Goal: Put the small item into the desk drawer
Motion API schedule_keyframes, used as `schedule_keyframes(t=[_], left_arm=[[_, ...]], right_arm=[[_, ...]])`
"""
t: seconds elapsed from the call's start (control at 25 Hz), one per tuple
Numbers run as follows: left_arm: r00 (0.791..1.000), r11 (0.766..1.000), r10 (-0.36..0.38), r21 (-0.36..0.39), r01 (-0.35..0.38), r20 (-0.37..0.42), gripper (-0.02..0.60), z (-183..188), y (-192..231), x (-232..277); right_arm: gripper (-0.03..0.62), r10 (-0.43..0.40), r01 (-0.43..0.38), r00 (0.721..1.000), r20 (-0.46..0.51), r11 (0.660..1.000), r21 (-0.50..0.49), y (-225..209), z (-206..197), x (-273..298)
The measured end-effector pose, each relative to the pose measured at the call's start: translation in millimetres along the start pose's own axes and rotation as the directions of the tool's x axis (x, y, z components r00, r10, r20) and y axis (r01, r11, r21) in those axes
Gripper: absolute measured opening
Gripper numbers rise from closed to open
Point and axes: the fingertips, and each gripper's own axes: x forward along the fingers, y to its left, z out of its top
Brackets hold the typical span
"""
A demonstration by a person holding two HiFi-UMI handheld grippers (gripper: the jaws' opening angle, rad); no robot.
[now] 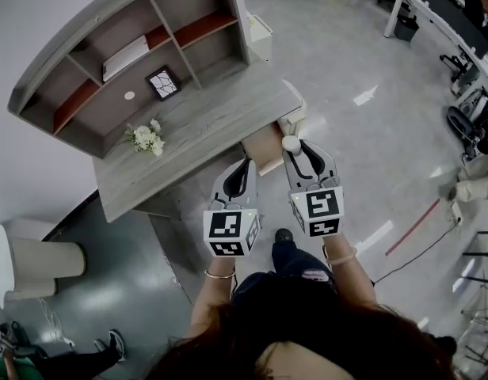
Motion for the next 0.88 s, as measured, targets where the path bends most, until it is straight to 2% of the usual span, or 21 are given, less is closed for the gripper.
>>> schedule_keyframes(t=[0.28,0.72,0.88], left_arm=[[0.999,0.999,0.044,-0.005,-0.044,-0.012,0.015,-9,9,30],[0.998,0.999,0.023,-0.022,-0.024,-0.052,0.015,-40,26,62],[0.998,1.0,0.016,-0.009,-0.017,-0.053,0.015,-51,36,74]], right_arm=[[0.12,0.05,-0.051,0.998,-0.042,0.998,-0.021,-18,-17,34],[0.12,0.109,-0.126,0.984,-0.144,0.985,-0.117,-14,-64,81],[0.121,0.113,-0.147,0.978,-0.175,0.971,-0.191,-10,-83,100]])
